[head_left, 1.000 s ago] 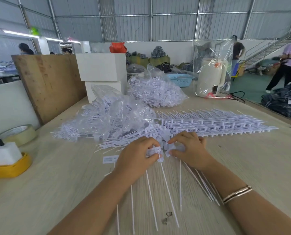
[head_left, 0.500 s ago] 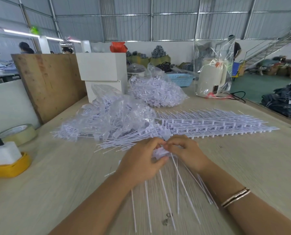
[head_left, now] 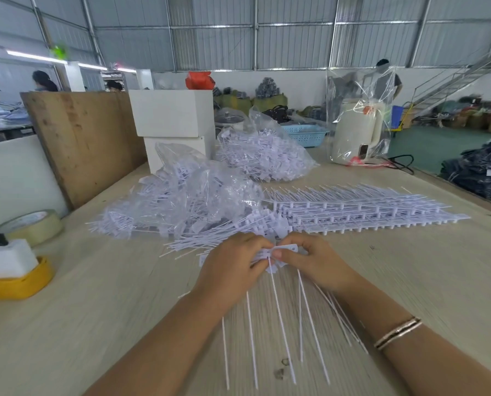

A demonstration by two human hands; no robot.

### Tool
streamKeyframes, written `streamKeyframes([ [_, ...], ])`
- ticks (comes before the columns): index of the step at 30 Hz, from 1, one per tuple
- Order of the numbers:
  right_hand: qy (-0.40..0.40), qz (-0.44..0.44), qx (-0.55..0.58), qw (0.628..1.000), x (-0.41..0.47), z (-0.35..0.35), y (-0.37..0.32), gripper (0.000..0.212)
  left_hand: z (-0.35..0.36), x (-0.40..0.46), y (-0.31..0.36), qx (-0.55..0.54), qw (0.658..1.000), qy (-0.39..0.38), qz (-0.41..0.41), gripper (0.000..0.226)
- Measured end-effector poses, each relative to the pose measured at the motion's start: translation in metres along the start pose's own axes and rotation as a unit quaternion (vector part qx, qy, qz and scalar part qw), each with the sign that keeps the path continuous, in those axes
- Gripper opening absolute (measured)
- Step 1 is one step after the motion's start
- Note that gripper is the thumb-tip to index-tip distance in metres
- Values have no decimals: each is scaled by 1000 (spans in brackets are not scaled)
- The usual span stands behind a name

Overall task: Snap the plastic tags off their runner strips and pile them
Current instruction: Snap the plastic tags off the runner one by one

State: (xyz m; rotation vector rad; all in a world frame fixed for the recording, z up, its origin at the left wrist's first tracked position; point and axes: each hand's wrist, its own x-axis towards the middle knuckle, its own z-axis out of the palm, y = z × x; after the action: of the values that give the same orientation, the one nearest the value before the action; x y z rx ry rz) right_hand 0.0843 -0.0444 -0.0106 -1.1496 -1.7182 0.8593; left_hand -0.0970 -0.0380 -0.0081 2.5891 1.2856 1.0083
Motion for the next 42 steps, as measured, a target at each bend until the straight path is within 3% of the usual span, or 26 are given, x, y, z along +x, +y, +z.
streamKeyframes([
  [16, 46, -64, -22, 997, -1, 0, 1, 9, 5, -1, -3, -211, 975, 30, -57, 28],
  [21, 36, -39, 19, 998, -3, 2, -4, 5, 7, 0, -5, -178, 982, 40, -41, 27],
  [25, 62, -25, -43, 997, 1, -1, -1, 8, 7, 2, -8, -135, 989, 37, -53, 21],
  [30, 102, 35, -299, 948, 6, -12, 13, 10, 5, 3, -12, -96, 994, 23, -45, 16],
  [37, 63, 25, -424, 903, 6, -12, 19, 17, -1, 3, -19, -69, 995, 24, -72, 20],
  [42, 102, 28, -418, 902, 4, -20, 16, 11, -2, 2, -15, -47, 994, -1, -100, 32],
])
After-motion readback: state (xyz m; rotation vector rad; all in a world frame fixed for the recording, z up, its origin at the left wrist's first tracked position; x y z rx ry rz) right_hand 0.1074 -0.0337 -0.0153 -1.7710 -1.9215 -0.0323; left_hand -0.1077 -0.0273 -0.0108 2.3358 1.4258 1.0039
